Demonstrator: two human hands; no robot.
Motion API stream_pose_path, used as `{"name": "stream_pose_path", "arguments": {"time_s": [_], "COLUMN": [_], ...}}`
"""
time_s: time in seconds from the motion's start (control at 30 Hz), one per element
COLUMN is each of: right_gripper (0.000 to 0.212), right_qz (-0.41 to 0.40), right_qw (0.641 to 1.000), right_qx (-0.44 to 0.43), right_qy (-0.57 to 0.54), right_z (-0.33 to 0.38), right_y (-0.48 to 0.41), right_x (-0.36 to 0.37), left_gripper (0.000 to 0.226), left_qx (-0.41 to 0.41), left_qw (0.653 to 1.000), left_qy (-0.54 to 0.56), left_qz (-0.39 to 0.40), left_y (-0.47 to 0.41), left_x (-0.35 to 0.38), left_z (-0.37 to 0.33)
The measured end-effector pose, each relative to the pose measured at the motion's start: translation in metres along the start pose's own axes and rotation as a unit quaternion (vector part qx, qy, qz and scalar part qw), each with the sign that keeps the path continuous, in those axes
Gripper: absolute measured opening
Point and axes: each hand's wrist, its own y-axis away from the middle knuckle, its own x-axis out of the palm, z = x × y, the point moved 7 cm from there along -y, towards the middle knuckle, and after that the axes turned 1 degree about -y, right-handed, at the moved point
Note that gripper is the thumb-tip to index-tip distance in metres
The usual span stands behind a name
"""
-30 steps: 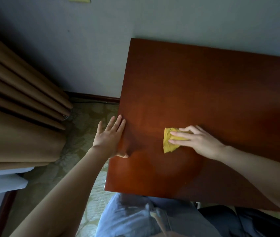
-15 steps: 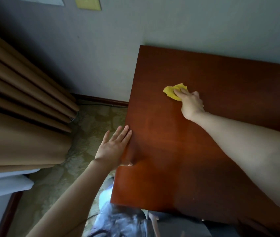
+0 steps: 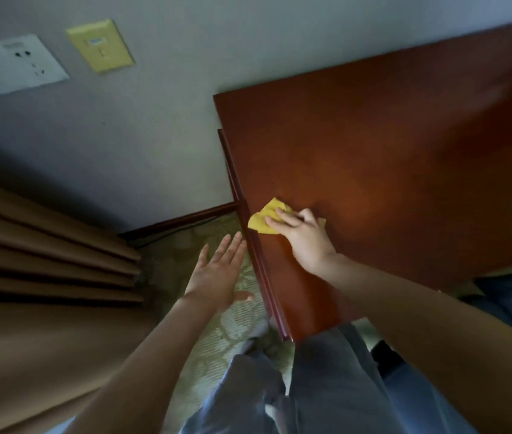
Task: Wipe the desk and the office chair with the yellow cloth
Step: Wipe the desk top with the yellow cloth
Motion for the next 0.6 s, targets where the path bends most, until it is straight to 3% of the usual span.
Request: {"name": "stream_pose_path", "arguments": {"time_s": [0.2,0.33,0.5,0.6], "right_gripper": [0.051,0.058,0.068,0.054], "right_qz": [-0.056,-0.085,-0.160,-0.185], "right_qw": [0.998,0.996,0.985,0.977], "right_qx": [0.006,-0.006,0.046,0.092], "right_qy": [-0.007,-0.015,-0.049,-0.059], "right_z": [0.022,0.014,-0.036,-0.078], "right_y": [0.081,0.123,0.183,0.206], "right_x": [0.020,0.029,0.028,0.022], "left_gripper": [0.104,0.116,0.129,0.132], "left_qx": [0.054,0.094,0.091,0.088], "left_qw": [0.997,0.991,0.989,0.987], "left_qy": [-0.052,-0.096,-0.109,-0.123], "left_qz": [0.001,0.015,0.037,0.045], "left_y": [0.000,-0.004,-0.009,-0.012], "left_x": [-0.010,-0.014,-0.010,-0.005], "left_z": [-0.023,-0.053,-0.082,-0.094]}}
